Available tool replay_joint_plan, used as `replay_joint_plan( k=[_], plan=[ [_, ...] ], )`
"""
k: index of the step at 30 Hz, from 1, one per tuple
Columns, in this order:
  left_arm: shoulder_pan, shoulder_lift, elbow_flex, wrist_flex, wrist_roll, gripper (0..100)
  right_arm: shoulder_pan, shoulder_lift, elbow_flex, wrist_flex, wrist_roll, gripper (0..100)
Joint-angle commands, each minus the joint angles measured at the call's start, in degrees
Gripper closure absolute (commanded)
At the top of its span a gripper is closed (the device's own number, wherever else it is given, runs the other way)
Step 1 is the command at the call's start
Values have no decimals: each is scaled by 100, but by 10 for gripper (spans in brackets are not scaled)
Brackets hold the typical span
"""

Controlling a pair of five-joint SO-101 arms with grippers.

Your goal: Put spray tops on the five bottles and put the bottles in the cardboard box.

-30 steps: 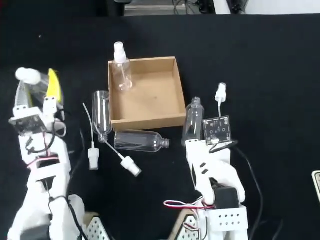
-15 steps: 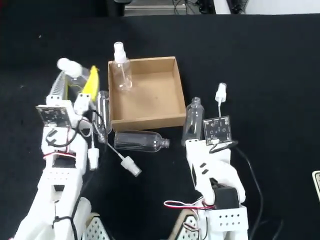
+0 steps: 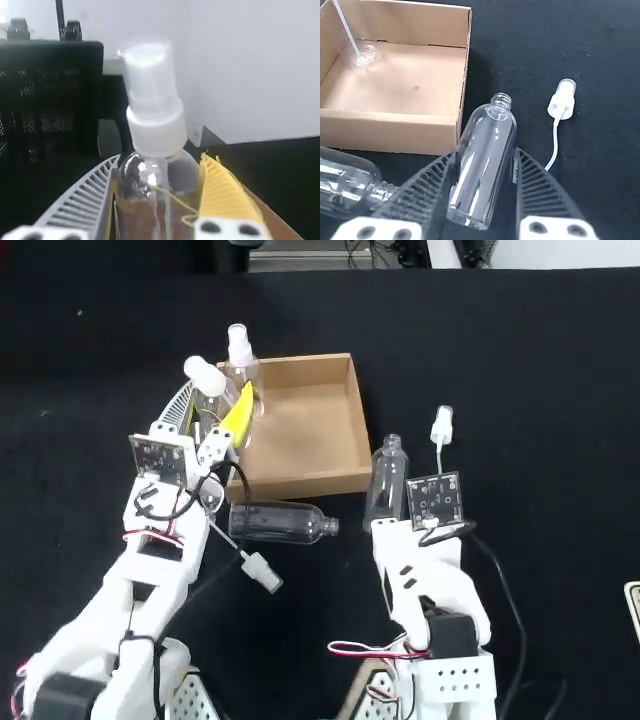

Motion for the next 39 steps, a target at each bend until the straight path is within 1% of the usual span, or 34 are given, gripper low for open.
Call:
replay_joint_plan(
  k=[1,6,11,27,32,35,39],
  plan=[
    [66,404,-110,-615,44,971,70,-558,-40,-149,-26,854],
    [119,976,-189,-1064,44,971,70,-558,-40,-158,-26,854],
    [435,1292,-215,-1081,44,971,70,-558,-40,-158,-26,854],
    [444,2435,-796,-1108,44,971,70,-558,-40,-158,-26,854],
    [444,2848,-769,-1829,35,971,70,-558,-40,-158,-26,854],
    [444,3121,-787,-1987,18,971,70,-558,-40,-158,-26,854],
    [444,3341,-840,-1987,35,971,70,-558,-40,-158,-26,854]
  ],
)
